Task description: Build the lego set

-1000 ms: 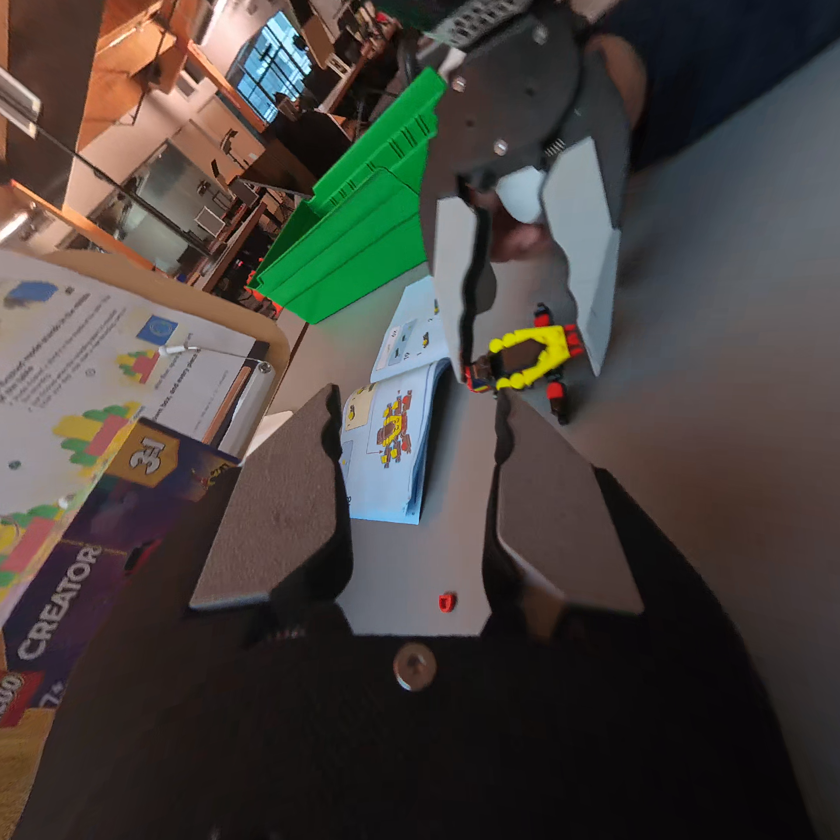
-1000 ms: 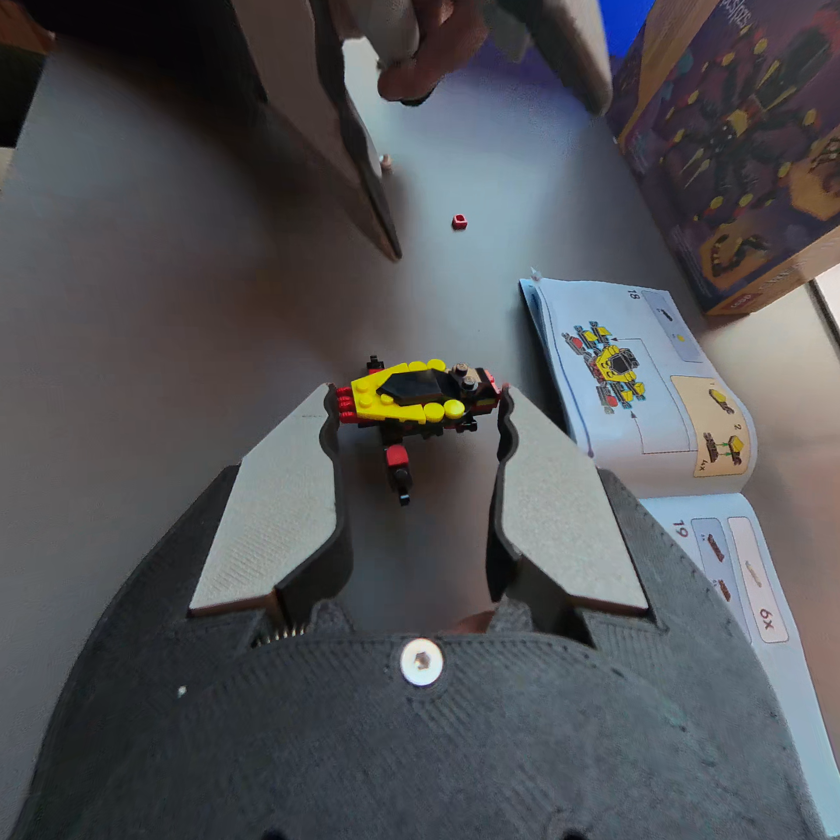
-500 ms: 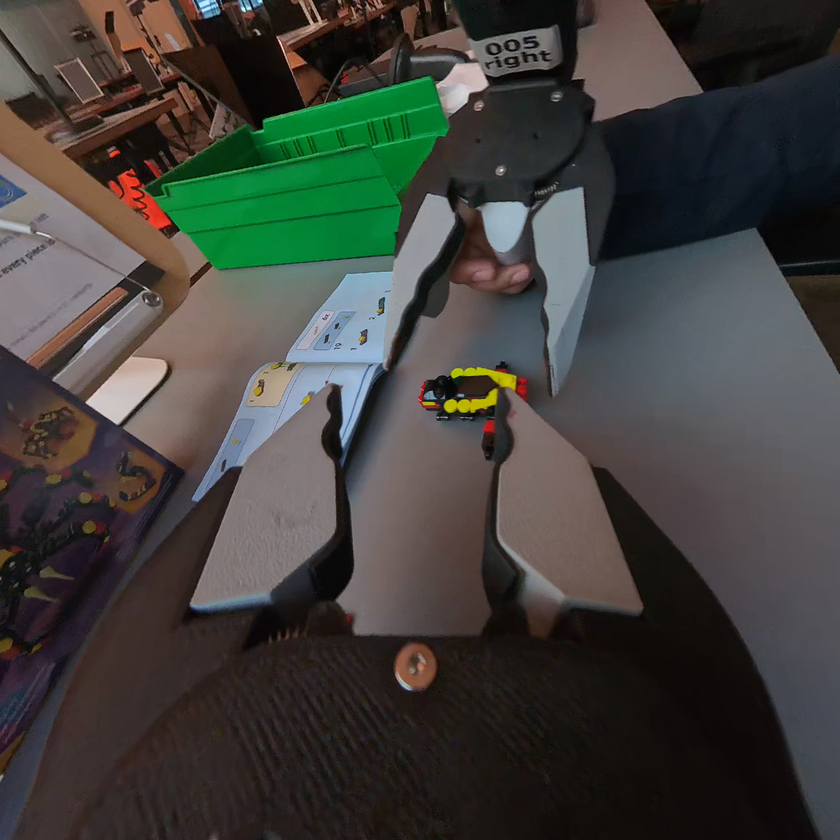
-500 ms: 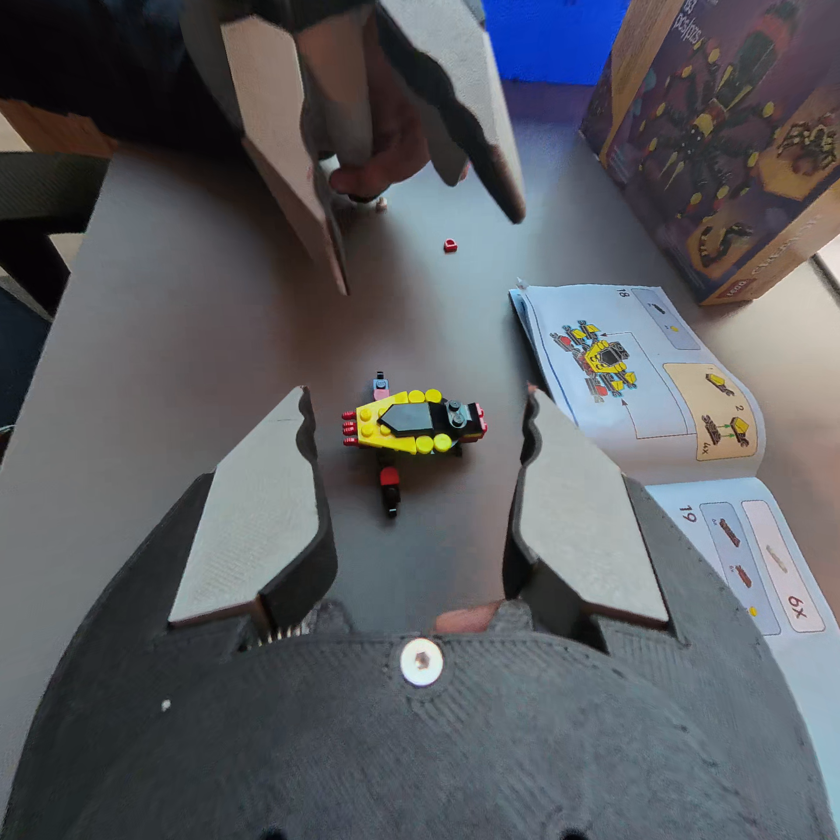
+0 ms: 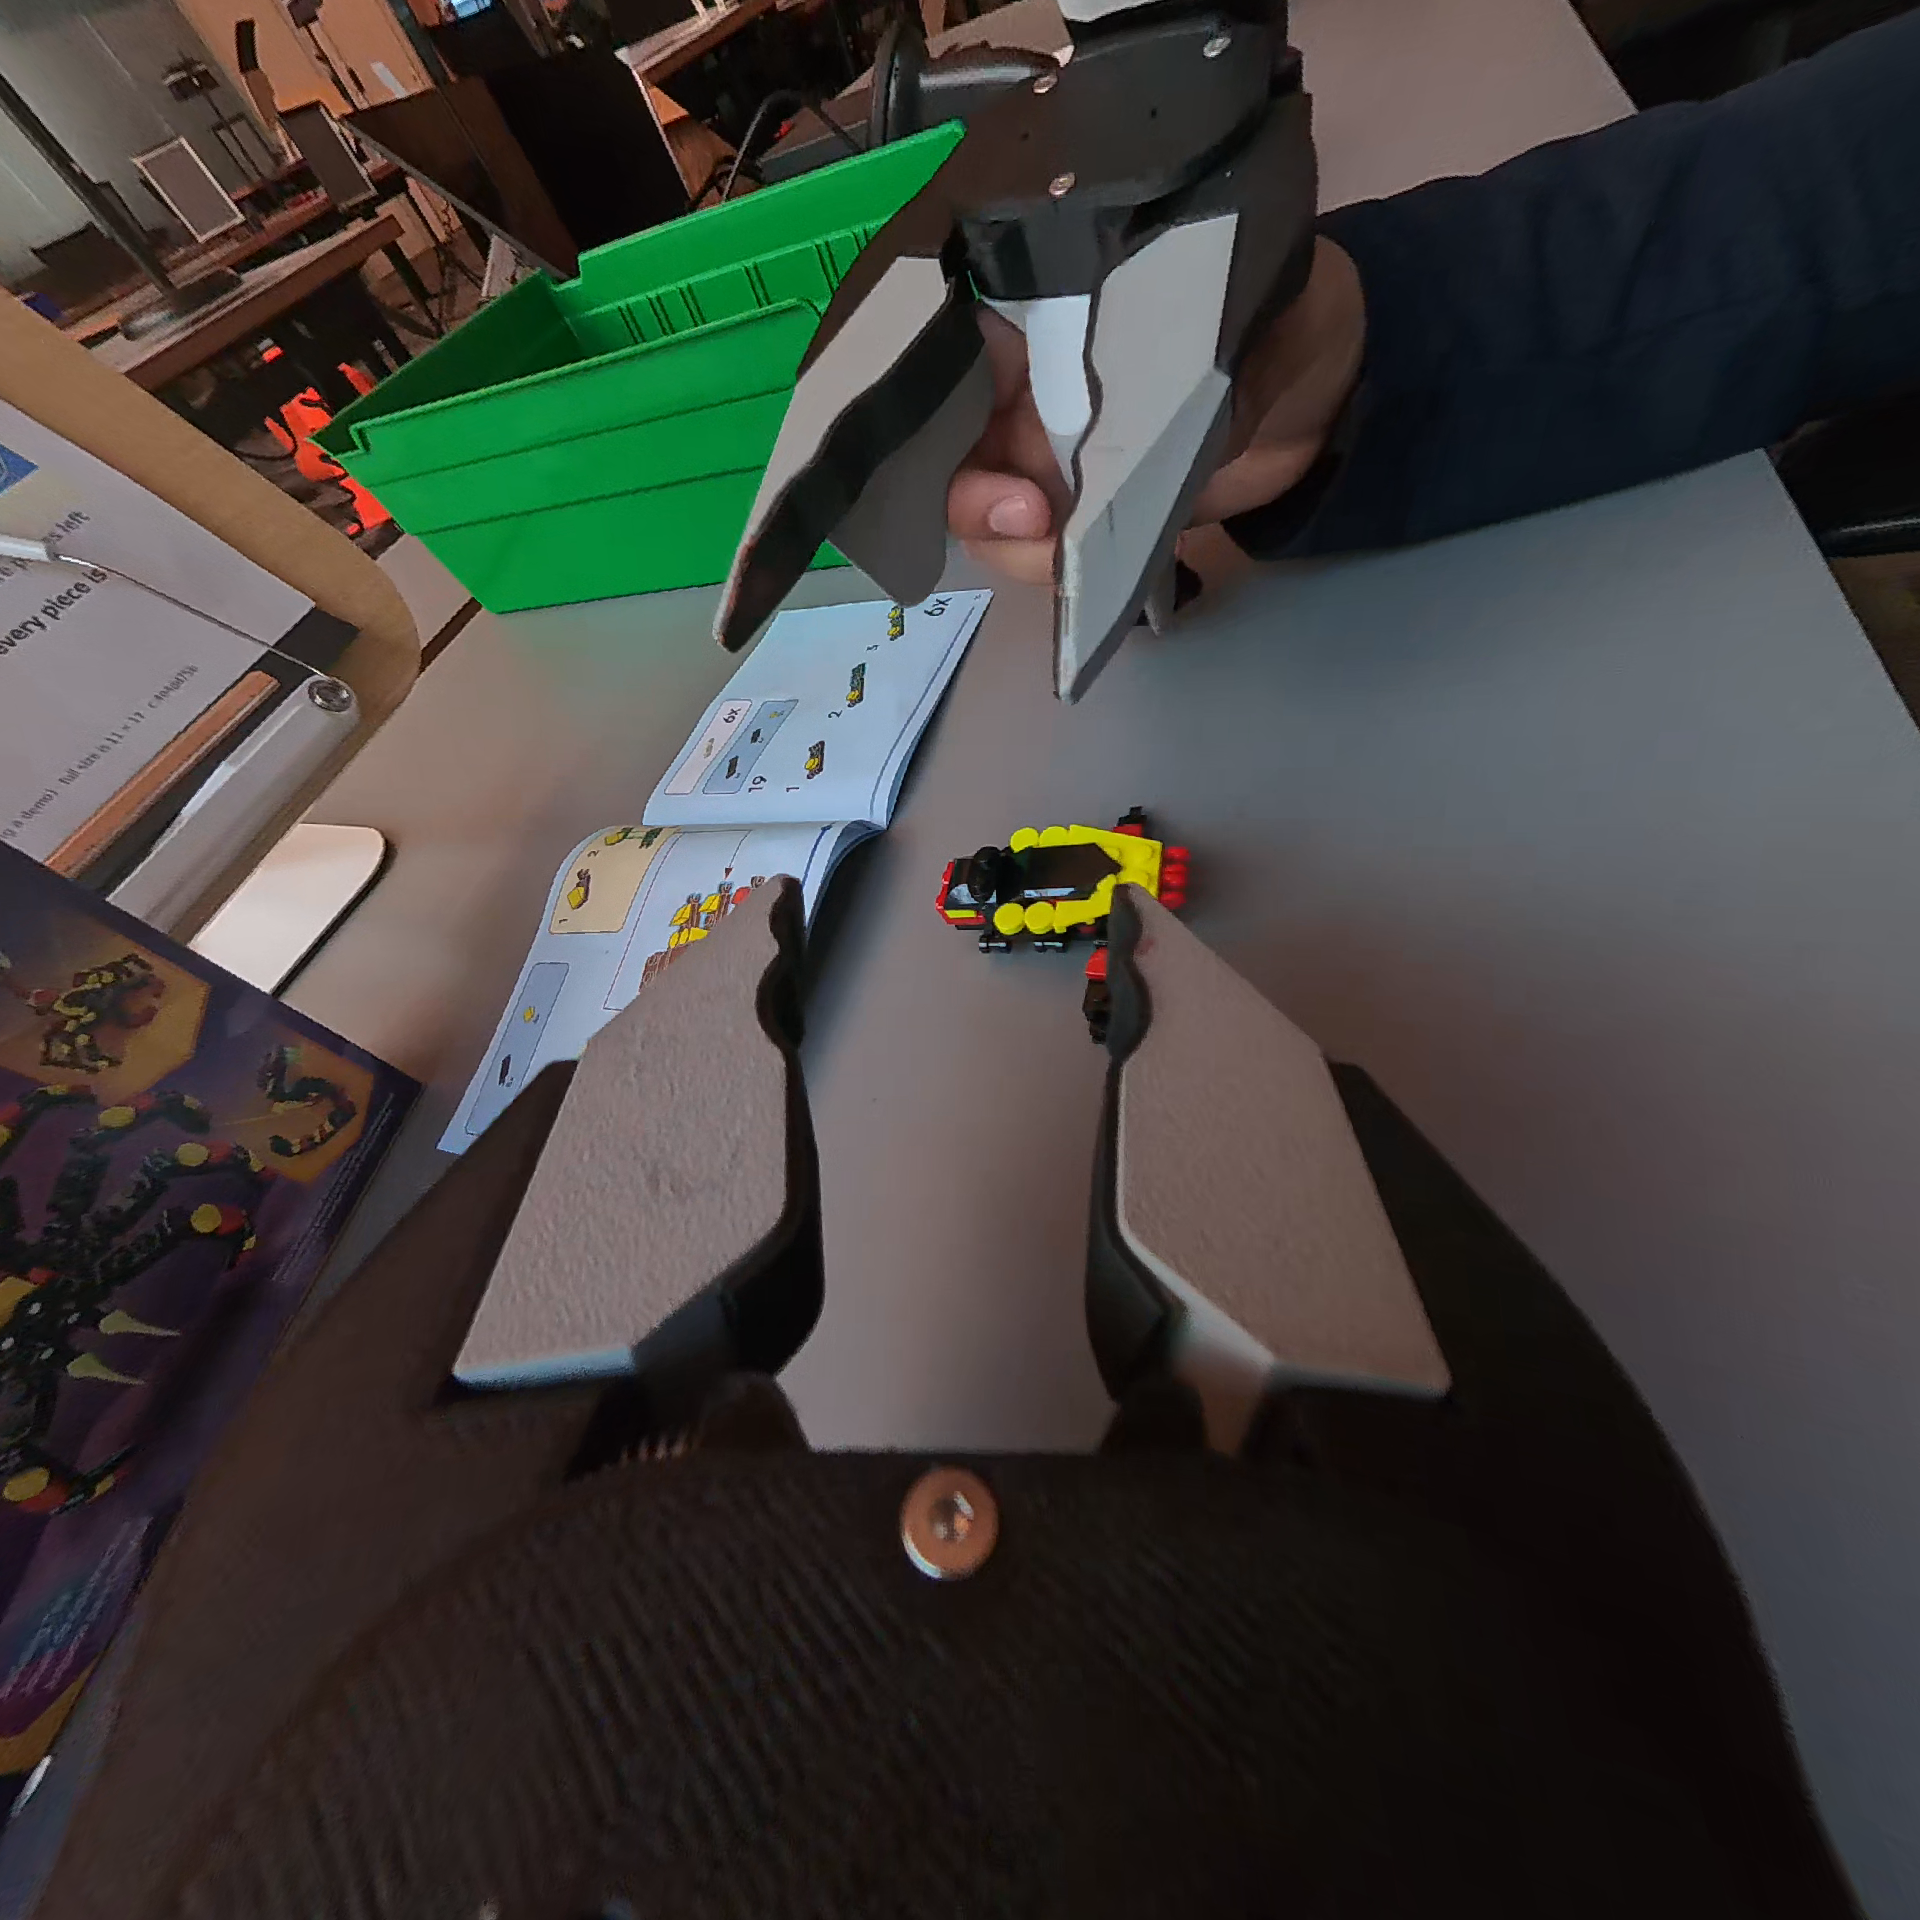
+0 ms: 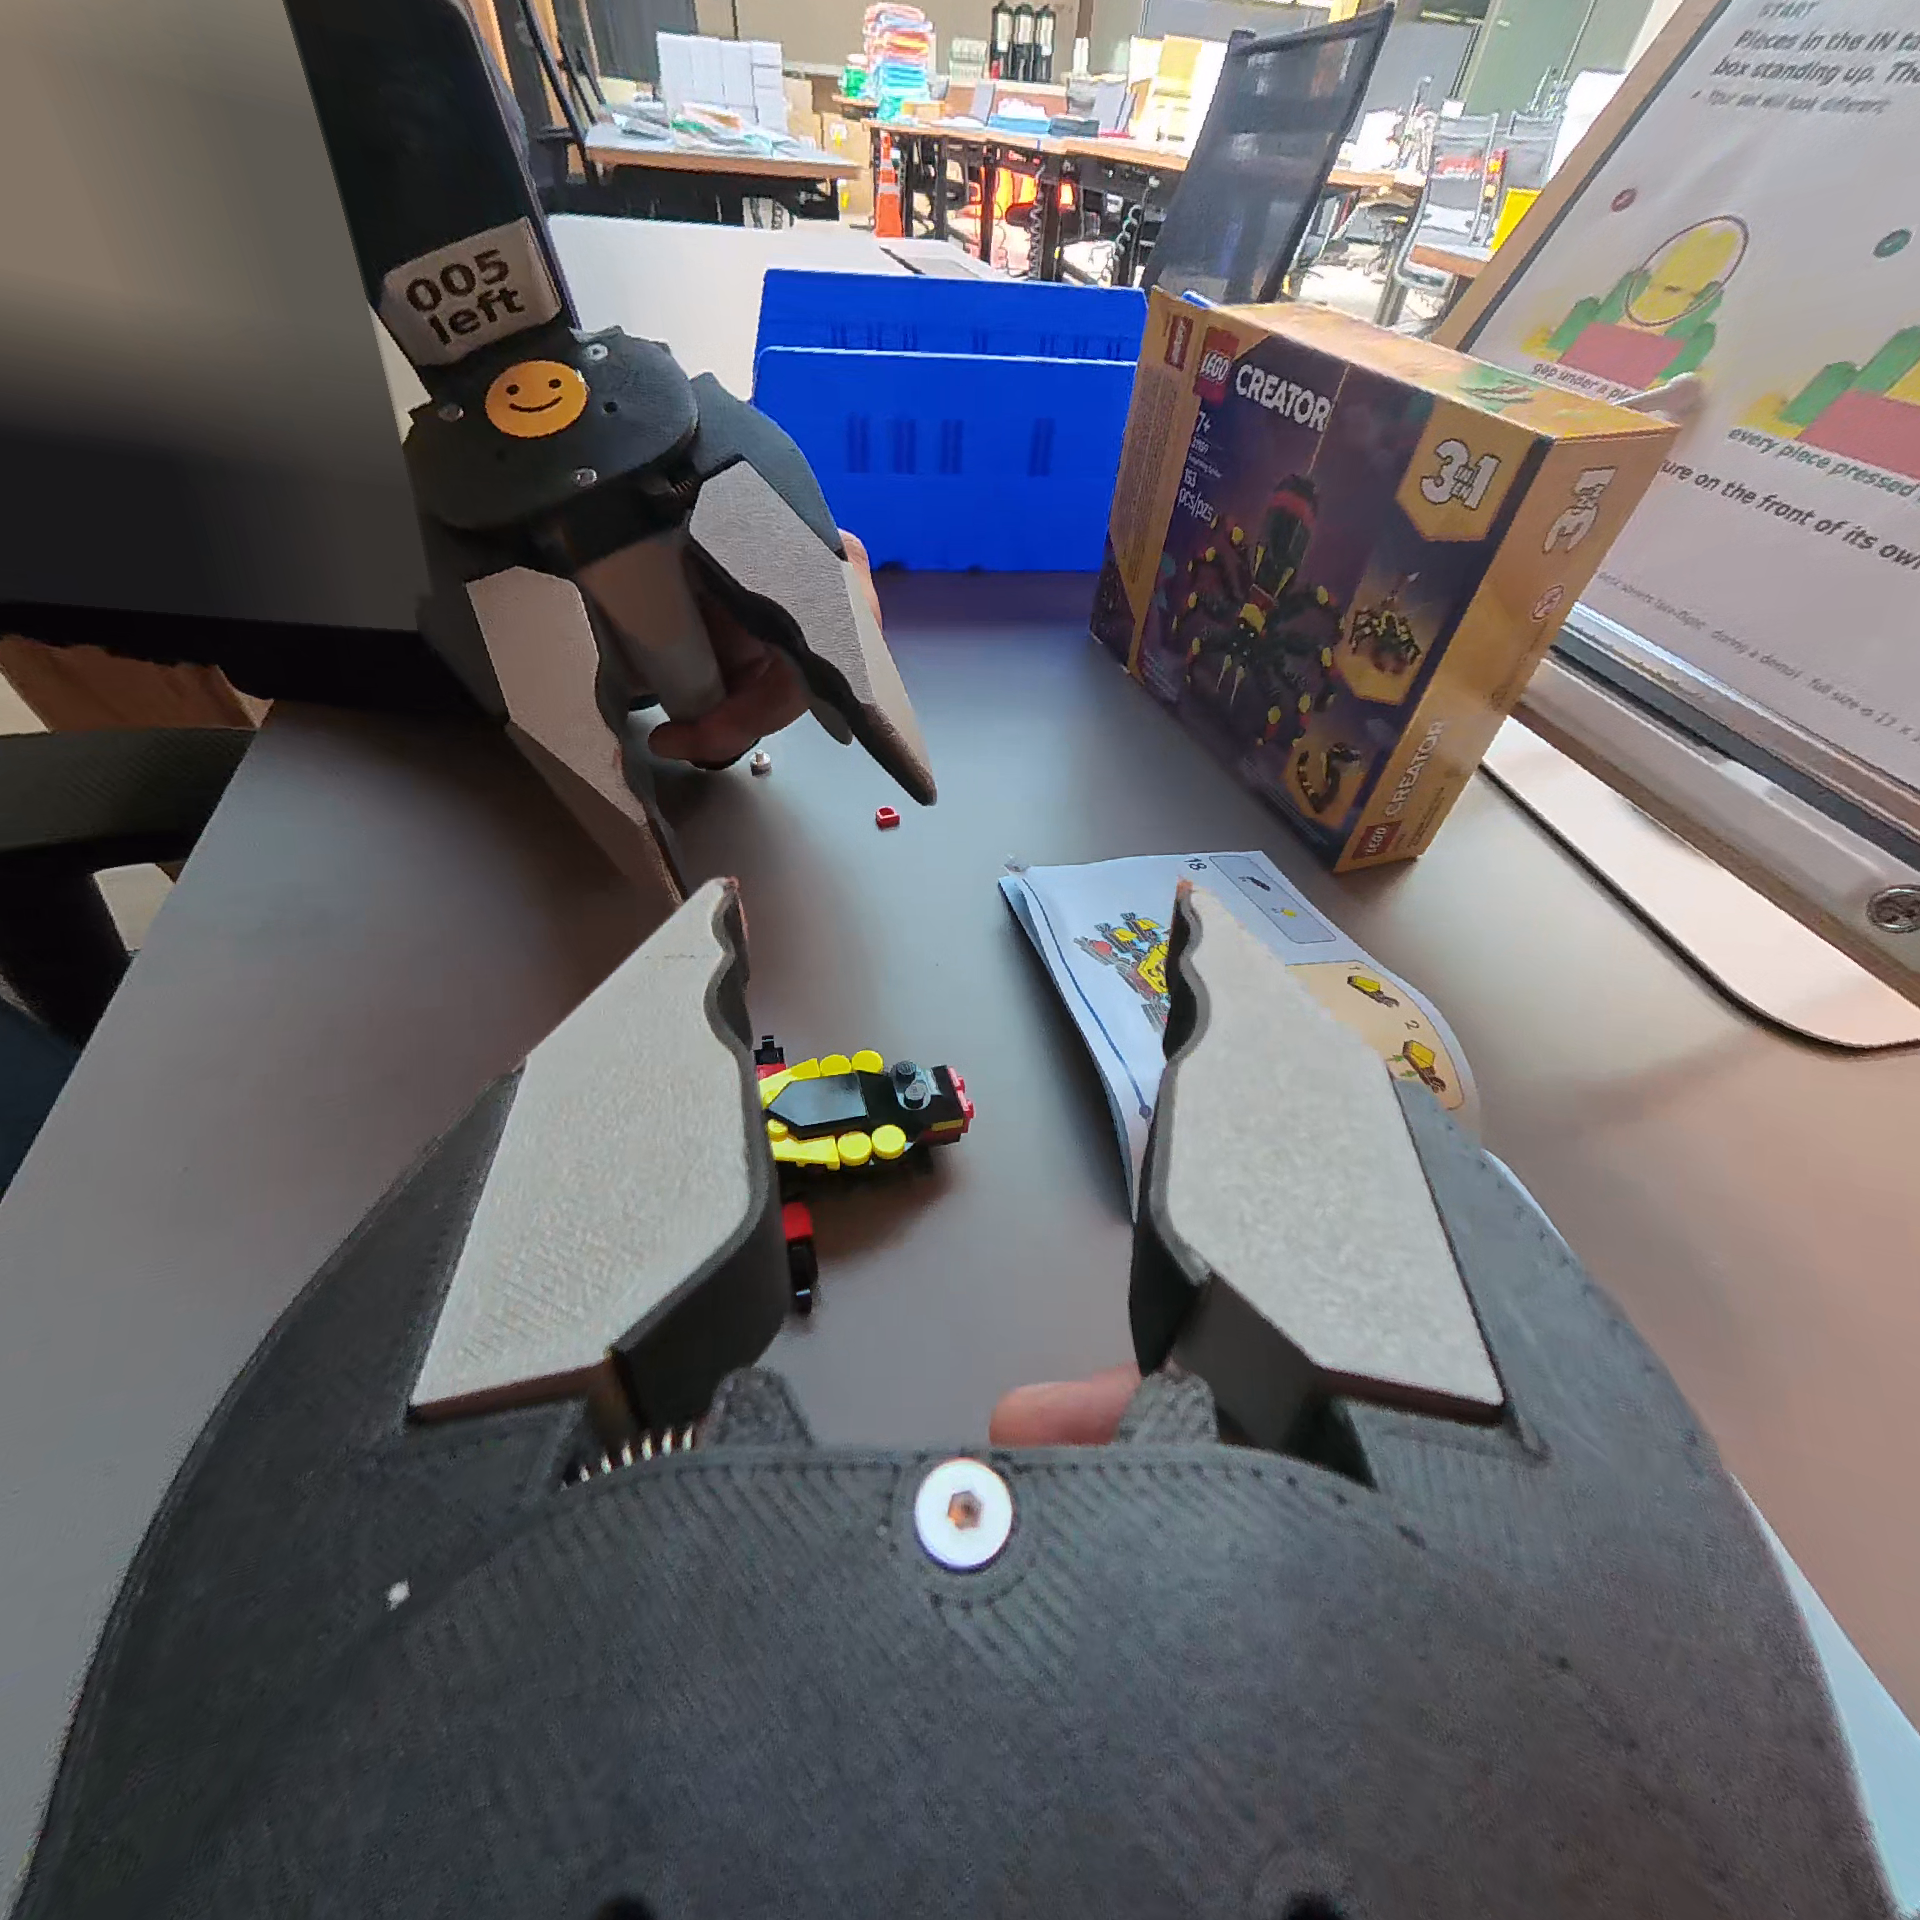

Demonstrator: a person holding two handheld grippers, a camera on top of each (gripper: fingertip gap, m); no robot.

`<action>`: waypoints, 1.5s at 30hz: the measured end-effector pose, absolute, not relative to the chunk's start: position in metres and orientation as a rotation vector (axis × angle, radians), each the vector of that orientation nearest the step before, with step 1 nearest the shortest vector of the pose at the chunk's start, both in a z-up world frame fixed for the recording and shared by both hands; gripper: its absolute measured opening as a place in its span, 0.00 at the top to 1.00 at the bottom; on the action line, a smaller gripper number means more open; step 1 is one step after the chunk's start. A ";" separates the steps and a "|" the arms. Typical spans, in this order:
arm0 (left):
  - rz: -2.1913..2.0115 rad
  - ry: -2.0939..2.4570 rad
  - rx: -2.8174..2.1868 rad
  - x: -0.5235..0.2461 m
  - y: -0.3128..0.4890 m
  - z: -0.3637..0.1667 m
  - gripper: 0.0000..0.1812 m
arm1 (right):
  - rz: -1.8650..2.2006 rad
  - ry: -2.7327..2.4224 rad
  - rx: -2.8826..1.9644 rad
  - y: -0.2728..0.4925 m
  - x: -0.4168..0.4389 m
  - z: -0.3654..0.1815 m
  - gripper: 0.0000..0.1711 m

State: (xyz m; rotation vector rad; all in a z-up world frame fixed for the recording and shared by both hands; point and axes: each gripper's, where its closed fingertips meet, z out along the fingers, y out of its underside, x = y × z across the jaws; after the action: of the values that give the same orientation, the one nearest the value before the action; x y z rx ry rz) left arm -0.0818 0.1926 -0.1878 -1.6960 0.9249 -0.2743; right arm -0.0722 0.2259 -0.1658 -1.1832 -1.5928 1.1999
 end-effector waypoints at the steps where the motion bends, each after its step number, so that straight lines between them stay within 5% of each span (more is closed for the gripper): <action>1: -0.275 0.922 -1.697 -0.082 0.193 -0.188 0.69 | 1.187 -1.601 -1.181 0.226 -0.073 -0.168 0.54; 45: -0.274 0.867 -1.748 -0.089 0.201 -0.192 0.71 | 1.056 -1.539 -1.142 0.243 -0.076 -0.171 0.55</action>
State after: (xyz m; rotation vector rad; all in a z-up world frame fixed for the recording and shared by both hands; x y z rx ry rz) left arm -0.0885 0.2010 -0.1915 -1.7478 0.8670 -0.2741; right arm -0.0764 0.2429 -0.1713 -1.1416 -1.5387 1.0563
